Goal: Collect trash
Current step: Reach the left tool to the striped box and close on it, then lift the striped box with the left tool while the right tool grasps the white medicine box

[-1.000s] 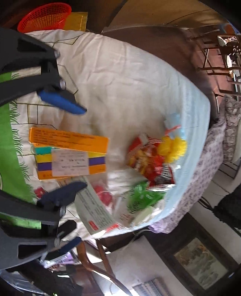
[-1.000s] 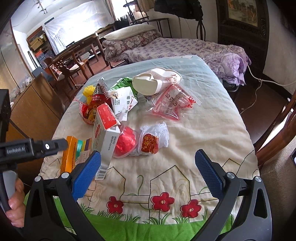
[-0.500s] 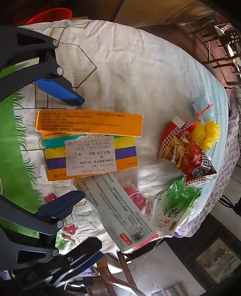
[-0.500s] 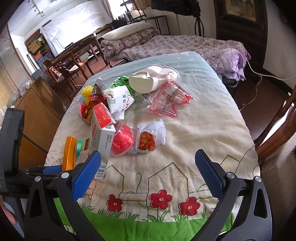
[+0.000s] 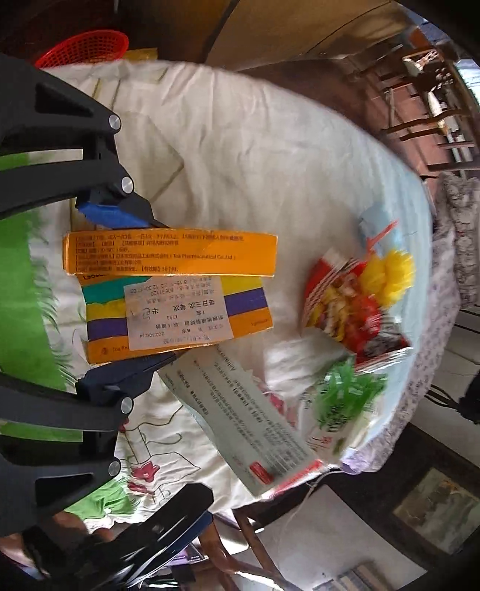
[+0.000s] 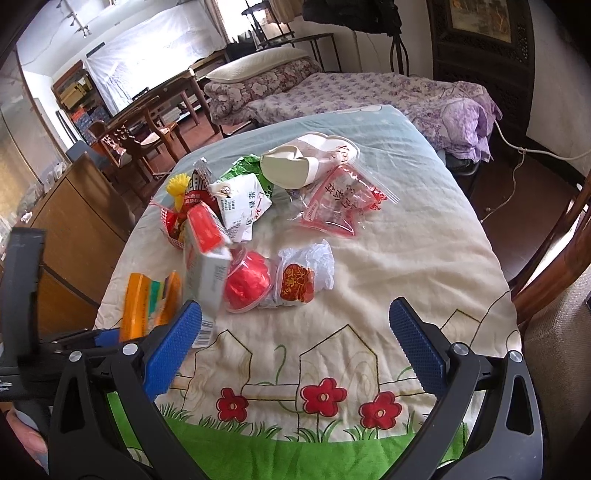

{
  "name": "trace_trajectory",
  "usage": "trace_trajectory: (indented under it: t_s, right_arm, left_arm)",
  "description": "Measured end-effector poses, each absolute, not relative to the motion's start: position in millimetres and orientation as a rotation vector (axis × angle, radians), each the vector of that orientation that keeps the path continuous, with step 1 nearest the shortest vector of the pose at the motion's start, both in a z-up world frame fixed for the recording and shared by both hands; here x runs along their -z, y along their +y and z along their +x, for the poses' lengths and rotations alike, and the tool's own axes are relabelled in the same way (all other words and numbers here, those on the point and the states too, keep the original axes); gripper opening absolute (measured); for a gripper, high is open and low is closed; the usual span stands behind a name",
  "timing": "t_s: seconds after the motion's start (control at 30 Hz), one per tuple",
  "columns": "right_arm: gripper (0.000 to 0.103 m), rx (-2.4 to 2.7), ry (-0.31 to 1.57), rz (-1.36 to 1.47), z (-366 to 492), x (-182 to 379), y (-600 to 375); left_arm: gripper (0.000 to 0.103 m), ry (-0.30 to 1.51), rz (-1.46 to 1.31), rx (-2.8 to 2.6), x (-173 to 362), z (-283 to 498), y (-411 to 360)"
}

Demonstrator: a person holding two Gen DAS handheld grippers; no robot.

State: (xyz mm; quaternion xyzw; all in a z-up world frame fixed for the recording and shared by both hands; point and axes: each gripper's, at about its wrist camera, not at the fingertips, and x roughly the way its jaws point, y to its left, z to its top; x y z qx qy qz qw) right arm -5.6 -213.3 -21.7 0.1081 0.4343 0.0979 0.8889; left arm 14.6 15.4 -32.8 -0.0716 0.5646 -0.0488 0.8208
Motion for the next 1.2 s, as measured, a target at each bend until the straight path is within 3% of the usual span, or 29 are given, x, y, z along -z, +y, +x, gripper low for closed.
trace_trajectory:
  t_s: [0.57,0.77,0.93,1.03,1.1,1.2]
  right_arm:
    - [0.097,-0.296,0.971,0.109,2.4,25.2,-137.2]
    - [0.084,-0.306,1.038,0.177,19.4,35.2,-123.3]
    - [0.083,-0.260,1.021,0.168,30.7,33.8,-117.7]
    - [0.068,-0.248,1.023,0.160,39.0,35.1,-114.8]
    - [0.039,-0.269,1.038,0.179,40.8,41.3,-114.1]
    - [0.025,-0.336,1.029,0.222,34.4,41.8,-118.4]
  left_arm:
    - [0.061,1.058,-0.321,0.031,10.6,-2.3,61.6]
    - [0.061,1.014,-0.399,-0.043,8.0,-5.3,82.3]
    - [0.062,0.991,-0.439,-0.093,3.9,-7.3,97.6]
    - [0.062,0.996,-0.467,-0.105,5.3,-6.0,105.7]
    - [0.062,1.003,-0.478,-0.104,6.2,-5.1,107.6]
    - [0.062,1.010,-0.484,-0.102,8.0,-5.3,107.6]
